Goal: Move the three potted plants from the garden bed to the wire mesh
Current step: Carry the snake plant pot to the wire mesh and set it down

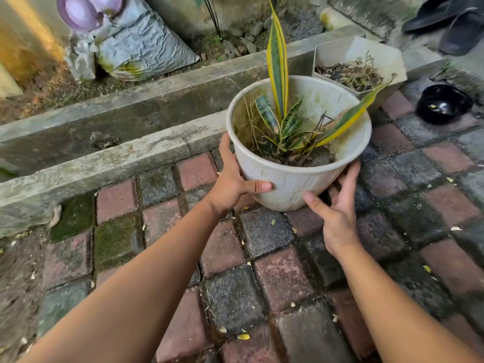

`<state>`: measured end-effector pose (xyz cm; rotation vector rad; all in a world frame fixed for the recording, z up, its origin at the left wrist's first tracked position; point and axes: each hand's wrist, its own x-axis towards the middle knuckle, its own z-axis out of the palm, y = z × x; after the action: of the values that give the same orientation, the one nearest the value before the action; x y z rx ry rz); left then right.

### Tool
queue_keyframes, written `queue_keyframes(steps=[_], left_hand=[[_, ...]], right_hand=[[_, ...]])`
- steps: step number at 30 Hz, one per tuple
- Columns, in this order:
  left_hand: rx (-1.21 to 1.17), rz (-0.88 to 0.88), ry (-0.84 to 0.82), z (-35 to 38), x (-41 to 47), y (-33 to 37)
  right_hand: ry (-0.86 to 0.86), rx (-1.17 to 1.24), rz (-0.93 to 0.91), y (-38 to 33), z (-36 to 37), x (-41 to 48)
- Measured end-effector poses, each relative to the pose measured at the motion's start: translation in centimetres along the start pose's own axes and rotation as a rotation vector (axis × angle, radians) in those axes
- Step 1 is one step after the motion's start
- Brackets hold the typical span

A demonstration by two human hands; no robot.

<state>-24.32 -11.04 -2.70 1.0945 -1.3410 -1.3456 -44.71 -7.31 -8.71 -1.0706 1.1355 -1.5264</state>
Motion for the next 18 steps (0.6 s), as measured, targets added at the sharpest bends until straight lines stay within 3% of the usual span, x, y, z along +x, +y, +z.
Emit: queue_keyframes(steps=[12, 18], left_hand=[[0.119, -0.033, 0.106, 2.3, -1.4, -3.1], [0.163, -0.052, 0.129, 2.6, -0.9, -3.9]], right_hand=[[-0.356, -0.181, 0.166, -1.1, -3.6, 4.0], [-0.232, -0.252, 0.169, -2.0, -2.9, 3.6]])
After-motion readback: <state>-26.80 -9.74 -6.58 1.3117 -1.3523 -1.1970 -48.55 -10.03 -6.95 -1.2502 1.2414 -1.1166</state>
